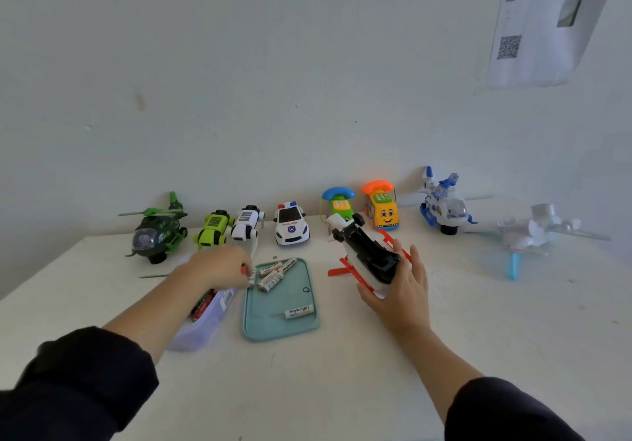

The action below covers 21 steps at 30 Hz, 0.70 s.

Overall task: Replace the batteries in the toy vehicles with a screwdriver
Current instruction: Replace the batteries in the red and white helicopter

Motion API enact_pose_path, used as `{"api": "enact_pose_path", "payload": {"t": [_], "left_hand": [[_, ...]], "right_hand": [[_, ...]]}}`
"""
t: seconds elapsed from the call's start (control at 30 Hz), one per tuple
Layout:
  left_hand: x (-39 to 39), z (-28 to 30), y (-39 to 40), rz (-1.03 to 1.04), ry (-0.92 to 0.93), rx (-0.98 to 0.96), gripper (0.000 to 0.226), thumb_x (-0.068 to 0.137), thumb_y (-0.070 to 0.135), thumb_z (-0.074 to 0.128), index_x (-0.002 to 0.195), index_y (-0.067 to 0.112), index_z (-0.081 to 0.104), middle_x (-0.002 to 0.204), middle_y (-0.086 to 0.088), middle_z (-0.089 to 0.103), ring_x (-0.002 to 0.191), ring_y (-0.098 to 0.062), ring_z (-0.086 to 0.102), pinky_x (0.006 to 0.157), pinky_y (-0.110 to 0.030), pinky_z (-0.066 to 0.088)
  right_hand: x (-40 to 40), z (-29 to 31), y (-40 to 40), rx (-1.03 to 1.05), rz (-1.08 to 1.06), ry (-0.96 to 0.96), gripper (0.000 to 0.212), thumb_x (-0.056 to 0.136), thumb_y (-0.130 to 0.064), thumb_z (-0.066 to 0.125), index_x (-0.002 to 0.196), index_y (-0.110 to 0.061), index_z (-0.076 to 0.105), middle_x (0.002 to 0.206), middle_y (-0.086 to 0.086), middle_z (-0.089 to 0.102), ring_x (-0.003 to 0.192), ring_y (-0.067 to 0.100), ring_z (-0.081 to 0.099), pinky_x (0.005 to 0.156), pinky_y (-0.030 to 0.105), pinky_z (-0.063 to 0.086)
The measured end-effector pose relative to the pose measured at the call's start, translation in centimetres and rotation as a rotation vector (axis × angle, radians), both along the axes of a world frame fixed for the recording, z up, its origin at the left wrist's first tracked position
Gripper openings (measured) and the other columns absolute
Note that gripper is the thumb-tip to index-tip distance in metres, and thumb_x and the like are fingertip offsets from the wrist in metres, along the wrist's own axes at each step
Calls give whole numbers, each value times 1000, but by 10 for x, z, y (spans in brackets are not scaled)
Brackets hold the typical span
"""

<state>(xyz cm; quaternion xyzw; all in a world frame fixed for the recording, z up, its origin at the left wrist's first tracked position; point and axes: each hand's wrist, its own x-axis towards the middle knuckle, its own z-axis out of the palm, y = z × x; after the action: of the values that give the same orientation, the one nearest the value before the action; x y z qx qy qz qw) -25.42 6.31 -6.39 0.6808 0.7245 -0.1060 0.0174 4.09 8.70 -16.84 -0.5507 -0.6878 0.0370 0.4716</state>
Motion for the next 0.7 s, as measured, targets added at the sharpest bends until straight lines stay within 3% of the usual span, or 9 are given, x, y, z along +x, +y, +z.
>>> {"api": "enact_pose_path", "payload": {"t": [0.07,0.23,0.37,0.5,0.6,0.7], "left_hand": [[0,-9,1,-1,132,-21,11,80,16,53,73,22,60,74,5,54,68,-14,51,60,-26,41],[-23,-15,8,65,85,-22,26,76,13,58,93,29,68,94,5,66,84,-17,63,74,-31,54],[-30,-13,10,102,172,-61,26,84,10,60,103,27,66,105,4,65,92,-17,61,73,-27,48],[-33,-14,5,167,312,8,26,88,9,53,109,21,63,107,1,62,94,-19,62,66,-26,40],[-28,-20,-2,61,497,113,27,89,12,48,113,20,58,110,0,60,102,-20,59,71,-28,41],[-18,-24,-9,-253,437,344,28,84,11,47,108,22,56,102,1,60,98,-21,54,77,-33,36]], "right_hand": [[0,2,-1,-7,0,-1,95,70,-39,79,144,-4,31,145,10,41,143,32,17,114,49,20],[1,0,-1,-13,-1,-2,96,69,-38,80,144,-4,31,145,12,42,142,33,18,114,52,22],[2,1,-2,-84,-1,-27,95,74,-45,74,147,-9,25,153,7,28,146,24,6,117,43,13],[2,1,-1,-93,2,-9,95,73,-45,74,146,-8,25,154,7,26,146,23,5,118,43,13],[2,1,-1,-93,-2,-14,95,73,-45,75,146,-8,25,153,6,28,146,24,5,118,44,14],[3,2,1,-116,-1,-9,95,74,-47,73,147,-10,23,155,5,24,146,22,3,118,43,12]]}}
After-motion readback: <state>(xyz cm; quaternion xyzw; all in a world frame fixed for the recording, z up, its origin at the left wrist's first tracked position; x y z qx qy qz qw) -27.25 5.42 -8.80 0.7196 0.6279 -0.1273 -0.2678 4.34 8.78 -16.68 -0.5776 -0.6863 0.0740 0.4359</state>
